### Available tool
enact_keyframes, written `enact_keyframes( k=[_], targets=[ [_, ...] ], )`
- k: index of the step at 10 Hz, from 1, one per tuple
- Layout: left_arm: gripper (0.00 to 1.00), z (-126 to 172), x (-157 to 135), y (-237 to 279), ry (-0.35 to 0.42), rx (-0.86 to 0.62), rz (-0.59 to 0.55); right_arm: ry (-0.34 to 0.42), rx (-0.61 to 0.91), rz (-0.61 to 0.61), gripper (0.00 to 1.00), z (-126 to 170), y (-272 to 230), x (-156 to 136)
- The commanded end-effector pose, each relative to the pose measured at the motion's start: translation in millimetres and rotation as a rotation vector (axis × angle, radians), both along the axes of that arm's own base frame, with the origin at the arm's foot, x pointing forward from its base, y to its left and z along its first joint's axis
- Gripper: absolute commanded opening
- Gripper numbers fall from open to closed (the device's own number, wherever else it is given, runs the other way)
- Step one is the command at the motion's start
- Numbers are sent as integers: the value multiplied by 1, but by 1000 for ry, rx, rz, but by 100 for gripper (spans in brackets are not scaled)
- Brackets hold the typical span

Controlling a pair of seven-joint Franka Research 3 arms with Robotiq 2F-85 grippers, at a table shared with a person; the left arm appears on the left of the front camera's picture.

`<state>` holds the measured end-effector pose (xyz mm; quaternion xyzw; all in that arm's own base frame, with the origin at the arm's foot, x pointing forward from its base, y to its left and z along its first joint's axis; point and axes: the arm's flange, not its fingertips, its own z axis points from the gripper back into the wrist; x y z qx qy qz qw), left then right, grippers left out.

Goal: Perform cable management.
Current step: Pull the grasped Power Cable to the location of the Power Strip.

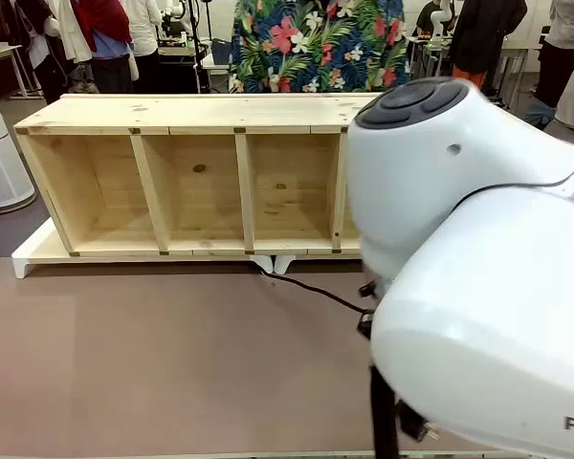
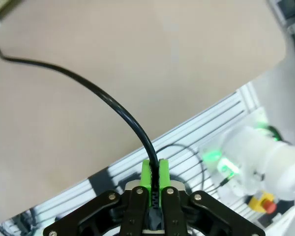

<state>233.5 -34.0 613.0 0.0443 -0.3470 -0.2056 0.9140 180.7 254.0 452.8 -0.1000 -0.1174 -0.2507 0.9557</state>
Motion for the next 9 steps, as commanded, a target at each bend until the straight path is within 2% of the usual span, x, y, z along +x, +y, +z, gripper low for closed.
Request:
enact_keyframes(
  k=[1, 3, 7, 9],
  targets=[
    [100, 1, 0, 1, -3, -2, 3, -56, -82, -10, 7, -12, -54, -4],
    [100, 1, 0, 1, -3, -2, 3, -130, -165, -76, 7, -1, -80, 5],
    [100, 1, 0, 1, -3, -2, 3, -92, -186, -79, 7, 8, -122, 28],
    [100, 1, 0, 1, -3, -2, 3, -138, -142, -80, 7, 15, -140, 47]
  ],
)
